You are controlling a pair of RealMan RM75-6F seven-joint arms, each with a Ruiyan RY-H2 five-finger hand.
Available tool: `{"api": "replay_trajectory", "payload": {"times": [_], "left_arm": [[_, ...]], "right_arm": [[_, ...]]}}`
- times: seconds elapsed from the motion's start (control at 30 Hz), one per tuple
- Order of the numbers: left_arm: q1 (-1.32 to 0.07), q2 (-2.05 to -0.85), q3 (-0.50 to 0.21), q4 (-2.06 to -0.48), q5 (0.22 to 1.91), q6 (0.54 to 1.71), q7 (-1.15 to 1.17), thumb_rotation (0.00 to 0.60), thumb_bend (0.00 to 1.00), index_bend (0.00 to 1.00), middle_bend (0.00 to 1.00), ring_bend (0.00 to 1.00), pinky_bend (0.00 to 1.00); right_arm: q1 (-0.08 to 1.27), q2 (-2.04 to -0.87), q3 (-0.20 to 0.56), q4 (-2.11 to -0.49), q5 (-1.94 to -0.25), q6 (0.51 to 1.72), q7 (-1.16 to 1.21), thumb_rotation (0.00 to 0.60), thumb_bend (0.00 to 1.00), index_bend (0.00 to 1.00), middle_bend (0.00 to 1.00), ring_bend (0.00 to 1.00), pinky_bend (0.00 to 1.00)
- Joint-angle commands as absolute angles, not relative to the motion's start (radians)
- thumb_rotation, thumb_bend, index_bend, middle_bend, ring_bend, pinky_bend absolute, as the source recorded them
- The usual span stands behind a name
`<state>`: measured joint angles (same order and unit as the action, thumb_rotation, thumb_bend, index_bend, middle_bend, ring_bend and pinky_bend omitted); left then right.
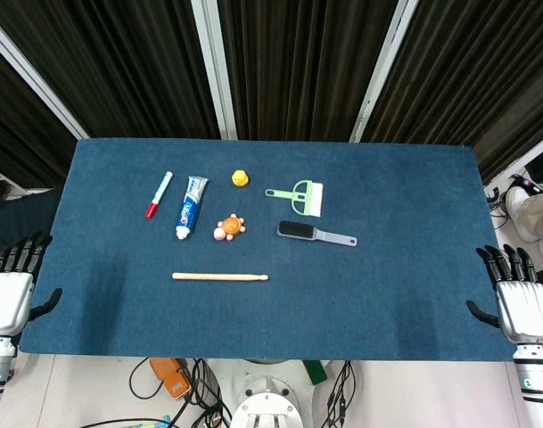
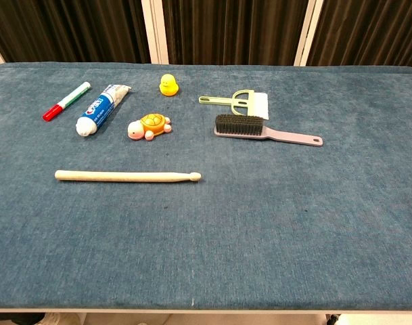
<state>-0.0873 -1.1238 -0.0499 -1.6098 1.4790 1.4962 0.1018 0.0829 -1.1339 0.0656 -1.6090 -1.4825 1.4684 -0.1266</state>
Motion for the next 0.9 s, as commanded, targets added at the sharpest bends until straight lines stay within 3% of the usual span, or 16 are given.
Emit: {"api": "replay_trajectory", "payload": {"times": [0.03, 0.73, 0.9], "left_arm": [[-0.088, -1.124, -0.049, -1.61, 1.48, 1.495, 0.102, 0.6, 0.25, 0.06, 0.01, 0.0, 0.11], [-0.105, -1.147, -0.044, -1.618, 1.506, 1.477, 0.067, 0.6, 0.25, 0.06, 0.01, 0.0, 0.11], [-0.165, -1.157, -0.036, -1.705, 1.52, 1.38, 0.149, 0.6, 0.25, 0.06, 0.04, 0.0, 0.11]], "right_arm": [[0.083, -1.134, 0.065, -1.609, -1.483, 1.468, -0.126, 0.6, 0.29, 0.18, 0.18, 0.08, 0.0], [0.082, -1.135, 0.068, -1.616, -1.477, 1.467, -0.103, 0.6, 0.29, 0.18, 0.18, 0.08, 0.0], [0.085, -1.136, 0.064, -1.616, -1.483, 1.462, -0.111, 0.6, 0.29, 0.18, 0.18, 0.07, 0.0]]}}
